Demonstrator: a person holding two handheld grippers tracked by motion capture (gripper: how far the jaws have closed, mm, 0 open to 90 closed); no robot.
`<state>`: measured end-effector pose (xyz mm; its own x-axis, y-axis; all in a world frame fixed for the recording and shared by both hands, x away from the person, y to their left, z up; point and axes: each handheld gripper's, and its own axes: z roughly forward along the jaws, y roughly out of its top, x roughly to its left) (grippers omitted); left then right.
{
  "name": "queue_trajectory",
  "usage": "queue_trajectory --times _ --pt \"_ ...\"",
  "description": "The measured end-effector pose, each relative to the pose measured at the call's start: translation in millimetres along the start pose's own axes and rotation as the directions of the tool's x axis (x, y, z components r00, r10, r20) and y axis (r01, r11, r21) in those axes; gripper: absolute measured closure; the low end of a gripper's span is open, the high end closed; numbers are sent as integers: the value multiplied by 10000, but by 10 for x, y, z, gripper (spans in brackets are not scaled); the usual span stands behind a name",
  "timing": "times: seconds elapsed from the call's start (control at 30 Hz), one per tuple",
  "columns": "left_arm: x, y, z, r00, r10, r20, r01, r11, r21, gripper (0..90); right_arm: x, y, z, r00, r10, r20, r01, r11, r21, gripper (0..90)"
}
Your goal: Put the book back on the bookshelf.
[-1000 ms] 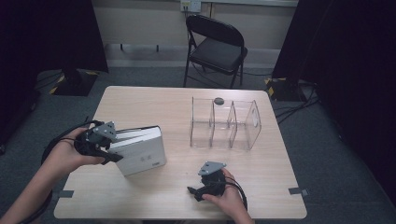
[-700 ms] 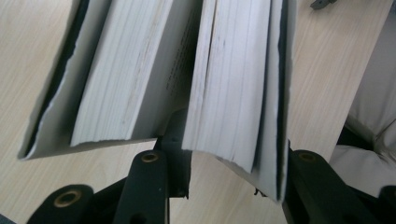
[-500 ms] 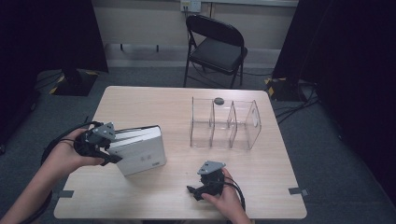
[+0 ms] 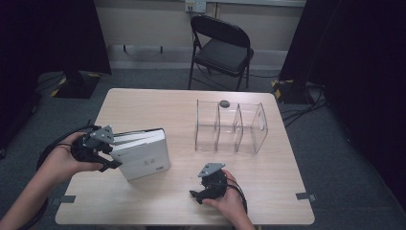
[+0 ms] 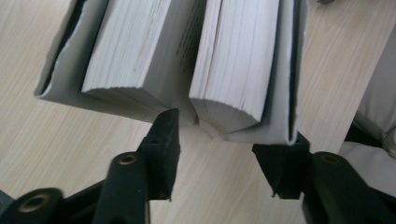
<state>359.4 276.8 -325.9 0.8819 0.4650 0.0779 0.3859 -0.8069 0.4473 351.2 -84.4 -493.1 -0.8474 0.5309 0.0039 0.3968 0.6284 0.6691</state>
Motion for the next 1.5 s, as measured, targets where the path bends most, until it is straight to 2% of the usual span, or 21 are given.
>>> queue_trajectory --times 0.17,0.33,0.37,0.47,0.67,0.8,0.97,1.07,1.1,1.23,1.27,1.4,1.5 --pt "7 -19 -14 9999 -103 4 103 9999 -49 445 1 95 -3 9990 -385 -206 395 9979 520 158" --pt "-6 -27 -25 9996 -266 -60 265 9995 -149 413 -24 214 -52 9973 -548 -487 573 9969 531 164" --pt "-4 -28 -32 9998 -188 -112 187 9998 -122 407 -22 246 -63 9967 -605 -549 634 9965 538 164" --pt "-7 -37 -36 9996 -243 -146 240 9996 -166 395 -24 359 -110 9930 -1078 -482 1107 9919 620 164" --pt "-5 -68 -14 9996 -274 -94 273 9996 -90 384 -29 594 -198 9872 -1436 -695 1483 9866 676 171" --pt "-14 -94 17 9996 -270 17 270 9996 -26 367 -23 728 -222 9783 -1788 -1048 1880 9785 848 189" --pt "-23 -122 46 9994 -346 14 346 9994 9 342 -11 877 -246 9688 -2178 -1180 2342 9606 1494 187" --pt "-22 -134 55 9995 -321 47 320 9995 77 330 -25 956 -271 9631 -2399 -1220 2578 9525 1623 187" --pt "-32 -139 61 9990 -447 63 448 9990 -2 329 -31 983 -284 9621 -2434 -1229 2618 9506 1669 187" --pt "-47 -141 73 9995 -303 55 302 9994 169 320 -67 1084 -321 9570 -2613 -1258 2818 9402 1915 188" --pt "-53 -141 75 9996 -287 59 286 9995 165 315 -75 1104 -328 9586 -2568 -1229 2773 9400 1990 188" --pt "-70 -141 65 9997 -253 46 253 9996 137 311 -112 1178 -351 9544 -2756 -1153 2949 9305 2172 188" --pt "-71 -147 57 9996 -283 45 283 9996 80 309 -136 1240 -385 9540 -2732 -1238 2940 9333 2061 190"
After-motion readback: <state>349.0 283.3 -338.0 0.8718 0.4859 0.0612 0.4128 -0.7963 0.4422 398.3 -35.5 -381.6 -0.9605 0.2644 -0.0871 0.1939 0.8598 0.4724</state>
